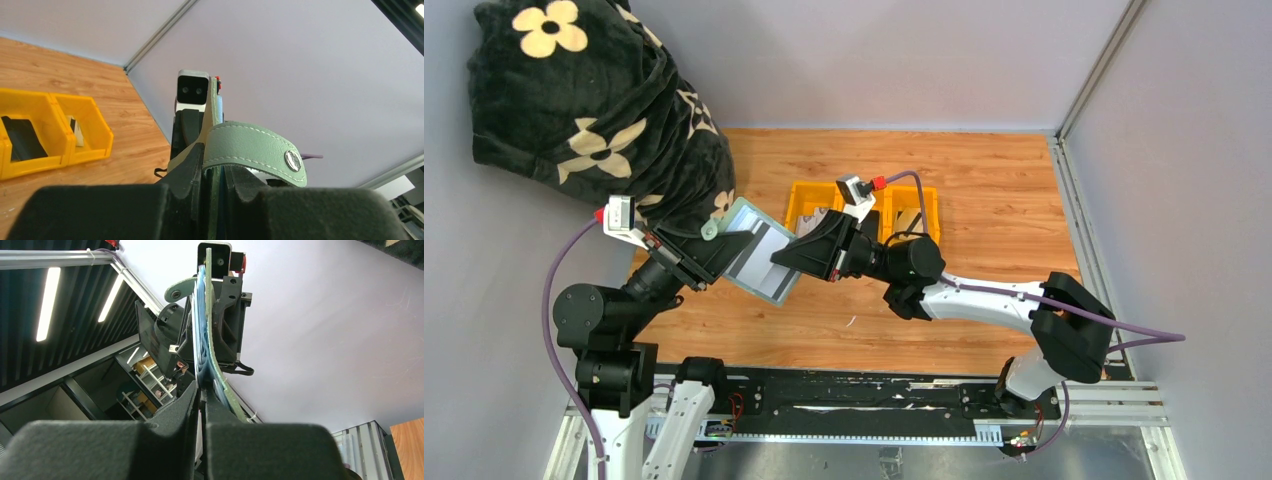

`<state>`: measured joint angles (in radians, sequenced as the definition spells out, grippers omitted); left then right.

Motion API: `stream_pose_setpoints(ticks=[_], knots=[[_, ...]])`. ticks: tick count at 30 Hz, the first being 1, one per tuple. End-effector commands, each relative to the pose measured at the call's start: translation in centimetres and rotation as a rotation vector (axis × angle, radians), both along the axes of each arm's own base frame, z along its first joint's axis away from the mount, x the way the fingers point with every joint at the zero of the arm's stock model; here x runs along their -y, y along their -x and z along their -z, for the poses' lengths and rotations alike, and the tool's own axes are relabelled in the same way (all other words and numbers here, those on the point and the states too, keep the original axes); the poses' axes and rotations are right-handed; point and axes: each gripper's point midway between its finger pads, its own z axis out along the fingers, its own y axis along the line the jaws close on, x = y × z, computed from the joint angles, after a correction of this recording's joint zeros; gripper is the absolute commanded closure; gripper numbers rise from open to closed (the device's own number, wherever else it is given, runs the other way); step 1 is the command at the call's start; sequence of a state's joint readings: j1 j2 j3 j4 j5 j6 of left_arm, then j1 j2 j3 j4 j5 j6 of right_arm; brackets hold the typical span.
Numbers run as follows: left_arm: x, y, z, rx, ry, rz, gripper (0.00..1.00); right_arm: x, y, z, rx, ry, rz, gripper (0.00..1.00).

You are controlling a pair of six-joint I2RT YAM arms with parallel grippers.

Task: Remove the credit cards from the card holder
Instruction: Remove the credit card from the card holder.

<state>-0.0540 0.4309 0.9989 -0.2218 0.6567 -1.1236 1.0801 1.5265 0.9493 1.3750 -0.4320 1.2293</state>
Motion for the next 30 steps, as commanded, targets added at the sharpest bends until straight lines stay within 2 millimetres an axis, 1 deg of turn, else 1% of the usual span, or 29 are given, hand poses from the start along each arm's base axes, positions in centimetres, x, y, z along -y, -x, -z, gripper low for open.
stream_pose_setpoints(ticks=[1,4,5,8,10,15,17,20,23,28,30], knots=[[-0.5,1.1,-2.0,0.083,0.006,-0.039,0.88,1.0,0.8,-0.4,0.027,-0.056,0.013,0.88],[-0.6,1.0,-1.8,0.078,0.006,-0.042,0.91,1.4,0.6,-0.8,0.013,-0.086,0.022,0.71],[-0.6,1.0,-1.7,0.077,0.005,-0.043,0.91,1.4,0.6,-1.0,0.012,-0.096,0.023,0.7],[-0.6,1.0,-1.6,0.076,0.002,-0.043,0.91,1.6,0.7,-2.2,0.022,-0.128,0.018,0.66],[-0.6,1.0,-1.5,0.071,0.001,-0.046,0.92,1.7,0.6,-2.7,0.026,-0.145,0.019,0.66],[-0.6,1.2,-1.6,0.073,0.003,-0.043,0.92,1.6,0.4,-3.1,0.024,-0.154,0.017,0.66],[-0.6,1.2,-1.6,0.074,0.005,-0.042,0.92,1.5,0.4,-3.2,0.022,-0.157,0.011,0.7],[-0.6,1.1,-1.6,0.073,0.005,-0.045,0.92,1.4,0.4,-3.5,0.022,-0.167,-0.002,0.85],[-0.7,1.1,-1.6,0.072,0.008,-0.051,0.92,1.3,0.3,-3.3,0.018,-0.168,-0.001,0.99],[-1.1,0.7,-1.7,0.07,0.018,-0.085,0.93,1.8,0.1,-2.6,0.006,-0.179,0.044,1.0],[-1.3,0.6,-1.8,0.07,0.021,-0.098,0.93,1.7,0.4,-2.3,0.006,-0.174,0.057,1.0]])
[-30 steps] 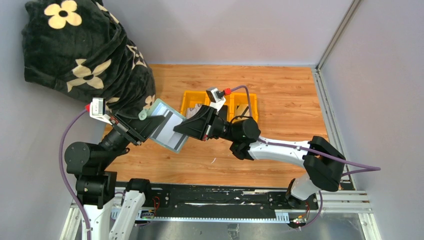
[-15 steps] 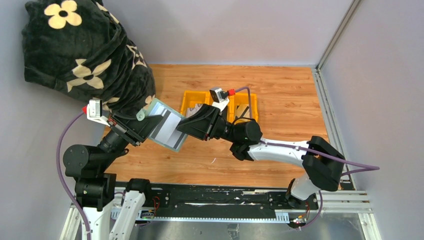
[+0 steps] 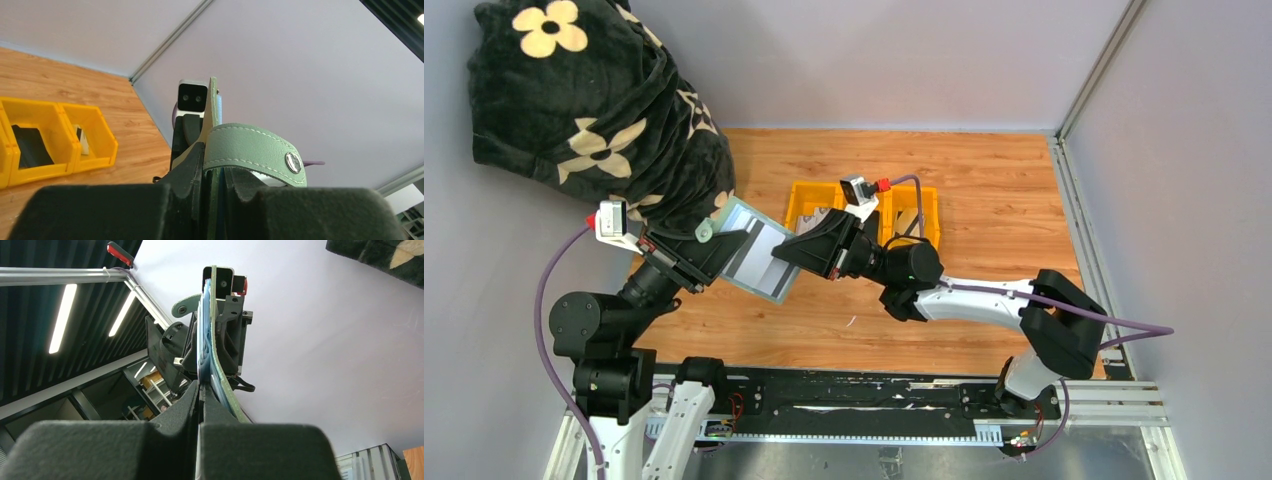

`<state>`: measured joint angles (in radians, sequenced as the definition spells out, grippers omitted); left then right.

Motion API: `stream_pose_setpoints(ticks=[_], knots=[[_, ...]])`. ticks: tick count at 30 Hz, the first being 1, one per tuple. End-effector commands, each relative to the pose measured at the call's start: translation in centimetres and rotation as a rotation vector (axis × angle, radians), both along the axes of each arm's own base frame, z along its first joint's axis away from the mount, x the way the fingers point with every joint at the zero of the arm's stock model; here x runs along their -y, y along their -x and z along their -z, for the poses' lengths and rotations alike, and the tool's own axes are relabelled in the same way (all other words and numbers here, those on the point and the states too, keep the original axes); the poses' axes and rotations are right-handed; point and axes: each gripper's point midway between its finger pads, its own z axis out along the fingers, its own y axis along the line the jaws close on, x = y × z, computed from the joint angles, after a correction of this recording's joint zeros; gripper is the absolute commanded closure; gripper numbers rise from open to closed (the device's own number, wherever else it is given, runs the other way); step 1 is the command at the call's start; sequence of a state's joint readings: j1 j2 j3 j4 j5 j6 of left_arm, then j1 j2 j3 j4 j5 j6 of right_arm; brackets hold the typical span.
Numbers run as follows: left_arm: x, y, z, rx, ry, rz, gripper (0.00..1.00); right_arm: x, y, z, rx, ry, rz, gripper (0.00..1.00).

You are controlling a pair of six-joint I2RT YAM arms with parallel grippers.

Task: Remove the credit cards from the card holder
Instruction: Remove the credit card from the card holder.

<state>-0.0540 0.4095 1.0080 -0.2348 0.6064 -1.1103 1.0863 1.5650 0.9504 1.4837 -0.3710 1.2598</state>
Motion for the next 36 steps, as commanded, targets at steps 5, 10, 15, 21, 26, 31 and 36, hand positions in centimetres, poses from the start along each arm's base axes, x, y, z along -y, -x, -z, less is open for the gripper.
stream_pose_setpoints(ticks=[5,10,15,21,26,31,36], knots=[[-0.8,0.1,-1.2,0.038,0.021,-0.061,0.93,1.0,1.0,-0.2,0.007,-0.078,0.079,1.0],[-0.9,0.1,-1.2,0.038,0.022,-0.064,0.93,0.6,1.3,0.0,0.011,-0.077,0.088,1.0],[-1.0,0.0,-1.3,0.038,0.024,-0.072,0.94,-0.3,1.9,0.8,0.006,-0.06,0.088,1.0],[-1.1,0.2,-1.6,0.055,0.016,-0.086,0.94,-0.8,1.9,1.7,-0.013,-0.037,0.111,1.0],[-1.4,0.4,-1.9,0.072,0.002,-0.106,0.94,-0.2,1.7,1.9,-0.013,-0.036,0.135,1.0],[-1.4,0.5,-2.1,0.074,0.003,-0.106,0.94,0.7,1.6,1.7,-0.005,-0.05,0.144,1.0],[-1.5,0.7,-2.5,0.087,-0.008,-0.115,0.95,1.4,2.1,1.5,0.038,-0.045,0.1,1.0]])
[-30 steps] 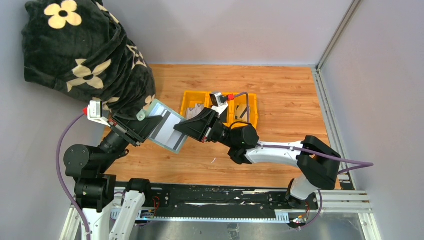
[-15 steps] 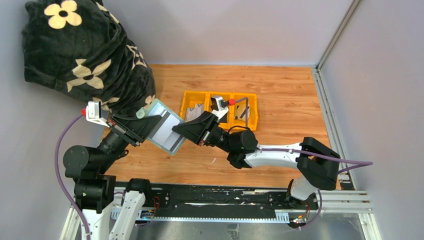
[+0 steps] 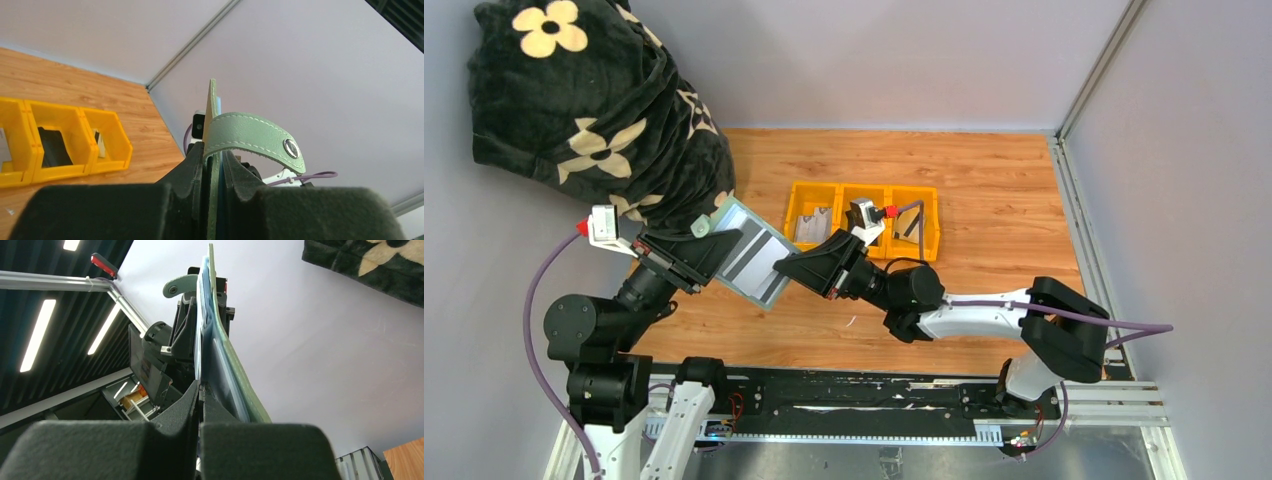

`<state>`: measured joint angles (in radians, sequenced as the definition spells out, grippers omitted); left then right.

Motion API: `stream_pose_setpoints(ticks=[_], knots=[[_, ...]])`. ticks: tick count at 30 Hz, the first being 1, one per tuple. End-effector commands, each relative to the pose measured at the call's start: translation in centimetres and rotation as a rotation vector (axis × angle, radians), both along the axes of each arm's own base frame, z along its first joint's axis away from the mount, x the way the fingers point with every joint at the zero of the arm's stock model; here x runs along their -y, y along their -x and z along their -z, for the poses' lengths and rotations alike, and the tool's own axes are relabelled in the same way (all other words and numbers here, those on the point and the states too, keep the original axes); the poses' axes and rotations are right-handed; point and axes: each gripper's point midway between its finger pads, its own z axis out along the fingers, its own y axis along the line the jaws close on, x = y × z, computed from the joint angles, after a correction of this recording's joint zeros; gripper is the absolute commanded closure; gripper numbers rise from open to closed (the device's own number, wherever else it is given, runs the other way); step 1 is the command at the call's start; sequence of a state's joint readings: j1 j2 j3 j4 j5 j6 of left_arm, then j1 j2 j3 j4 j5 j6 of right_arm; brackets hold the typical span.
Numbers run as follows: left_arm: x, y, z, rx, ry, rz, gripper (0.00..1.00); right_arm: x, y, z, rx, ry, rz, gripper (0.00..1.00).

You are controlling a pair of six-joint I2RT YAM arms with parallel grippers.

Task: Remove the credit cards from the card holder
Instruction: Remove the credit card from the card holder.

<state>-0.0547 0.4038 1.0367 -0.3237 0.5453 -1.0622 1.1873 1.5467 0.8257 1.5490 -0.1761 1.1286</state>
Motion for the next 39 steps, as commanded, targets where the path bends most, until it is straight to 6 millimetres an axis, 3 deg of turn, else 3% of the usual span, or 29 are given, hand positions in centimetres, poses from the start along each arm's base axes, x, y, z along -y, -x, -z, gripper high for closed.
stream_pose_setpoints(ticks=[1,5,11,13,19,22,24,33,35,38,39], knots=[[-0.6,1.2,-3.1,0.116,0.006,-0.044,0.95,1.7,0.9,-0.5,0.074,-0.023,-0.021,1.0],[-0.5,1.1,-3.1,0.111,0.013,-0.034,0.96,1.6,1.0,-0.9,0.075,-0.027,-0.035,1.0],[-0.4,0.8,-2.6,0.098,0.01,-0.026,0.96,0.6,1.6,-3.0,0.107,-0.044,-0.082,1.0],[-0.4,0.7,-2.4,0.096,0.007,-0.028,0.96,0.2,1.9,-3.3,0.11,-0.049,-0.102,0.91],[-0.5,0.6,-2.4,0.095,0.006,-0.034,0.96,-0.3,1.8,-3.2,0.097,-0.034,-0.11,0.81],[-0.5,0.6,-2.3,0.096,0.002,-0.035,0.97,-0.6,2.0,-3.1,0.093,-0.035,-0.125,0.65],[-0.5,0.6,-2.3,0.093,0.003,-0.034,0.97,-0.8,2.1,-3.1,0.092,-0.035,-0.13,0.64],[-0.5,0.7,-2.3,0.095,0.004,-0.035,0.97,-1.3,2.0,-4.3,0.091,-0.071,-0.147,0.75],[-0.5,0.6,-2.2,0.095,-0.002,-0.039,0.97,-1.0,2.2,-4.4,0.098,-0.075,-0.149,0.81],[-0.6,0.6,-2.3,0.097,-0.003,-0.045,0.97,-0.6,2.3,-3.6,0.094,-0.059,-0.144,1.0],[-0.6,0.6,-2.3,0.096,-0.003,-0.047,0.97,-0.4,2.3,-3.3,0.094,-0.052,-0.141,1.0]])
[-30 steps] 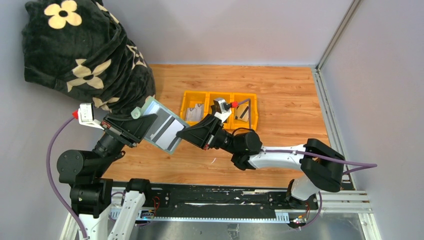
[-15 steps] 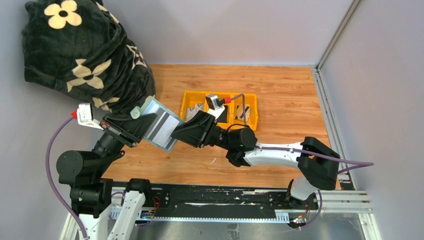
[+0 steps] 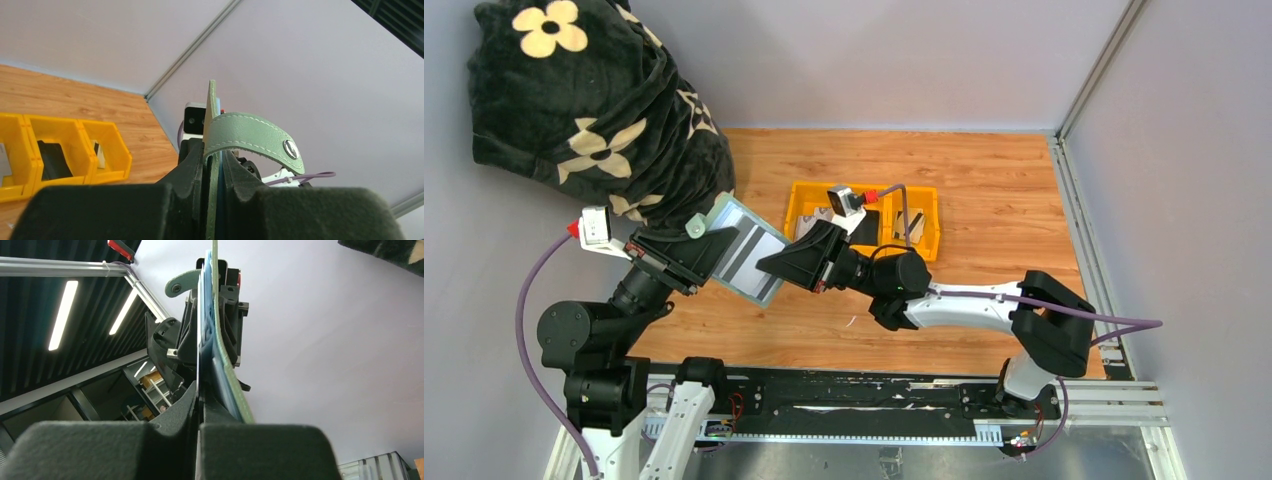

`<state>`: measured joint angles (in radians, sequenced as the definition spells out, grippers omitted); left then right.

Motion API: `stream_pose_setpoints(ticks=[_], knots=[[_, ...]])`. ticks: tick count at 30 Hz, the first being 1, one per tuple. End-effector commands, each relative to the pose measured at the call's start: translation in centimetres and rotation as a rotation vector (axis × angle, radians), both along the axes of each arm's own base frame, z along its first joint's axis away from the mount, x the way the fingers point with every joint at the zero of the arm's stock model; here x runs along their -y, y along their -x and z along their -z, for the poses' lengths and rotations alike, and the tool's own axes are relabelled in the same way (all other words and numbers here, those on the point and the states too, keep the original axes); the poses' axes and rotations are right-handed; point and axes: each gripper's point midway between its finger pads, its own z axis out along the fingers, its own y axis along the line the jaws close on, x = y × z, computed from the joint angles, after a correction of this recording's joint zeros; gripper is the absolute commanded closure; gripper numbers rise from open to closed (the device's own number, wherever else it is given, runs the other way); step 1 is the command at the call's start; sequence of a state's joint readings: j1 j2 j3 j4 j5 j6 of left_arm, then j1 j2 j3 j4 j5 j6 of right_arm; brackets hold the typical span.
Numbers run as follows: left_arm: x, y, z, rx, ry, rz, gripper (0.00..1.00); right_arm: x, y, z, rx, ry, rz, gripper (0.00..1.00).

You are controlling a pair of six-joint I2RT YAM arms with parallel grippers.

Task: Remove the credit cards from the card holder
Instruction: Remove the credit card from the card holder, then place the credit card in the storage box.

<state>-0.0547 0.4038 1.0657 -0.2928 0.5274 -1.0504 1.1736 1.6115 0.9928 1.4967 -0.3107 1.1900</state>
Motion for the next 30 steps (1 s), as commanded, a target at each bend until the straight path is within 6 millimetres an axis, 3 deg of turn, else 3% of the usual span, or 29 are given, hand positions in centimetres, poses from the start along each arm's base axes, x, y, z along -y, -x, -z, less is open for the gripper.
stream_pose_setpoints(ticks=[1,8,14,19,21,22,23,27,28,30], knots=[[-0.4,-0.1,-0.7,0.032,-0.003,-0.03,0.97,1.6,1.1,-0.1,0.03,-0.03,-0.013,1.0],[-0.8,-0.3,-0.9,0.039,-0.015,-0.061,0.99,3.2,0.3,2.5,0.021,0.039,0.023,1.0],[-1.7,-1.2,0.1,0.032,-0.083,-0.141,1.0,5.2,-1.7,4.3,0.022,0.152,0.051,1.0],[-2.3,-1.7,0.7,0.028,-0.128,-0.189,1.0,7.3,-6.0,8.5,-0.015,0.412,0.133,1.0],[-2.2,-1.6,0.7,0.027,-0.128,-0.18,1.0,8.2,-8.7,12.0,-0.056,0.613,0.214,1.0],[-2.1,-1.6,0.8,0.025,-0.124,-0.174,1.0,8.5,-10.0,12.3,-0.031,0.669,0.272,1.0],[-2.0,-1.6,0.7,0.026,-0.12,-0.168,1.0,8.8,-11.1,14.6,-0.047,0.81,0.312,1.0],[-1.6,-1.6,0.7,0.019,-0.11,-0.138,1.0,8.5,-15.5,17.6,-0.003,1.055,0.413,1.0],[-1.4,-1.5,0.7,0.014,-0.106,-0.126,1.0,8.1,-16.9,17.4,0.015,1.087,0.44,1.0],[-1.2,-1.3,0.6,0.014,-0.106,-0.109,1.0,7.6,-18.9,19.4,0.011,1.191,0.458,1.0]])
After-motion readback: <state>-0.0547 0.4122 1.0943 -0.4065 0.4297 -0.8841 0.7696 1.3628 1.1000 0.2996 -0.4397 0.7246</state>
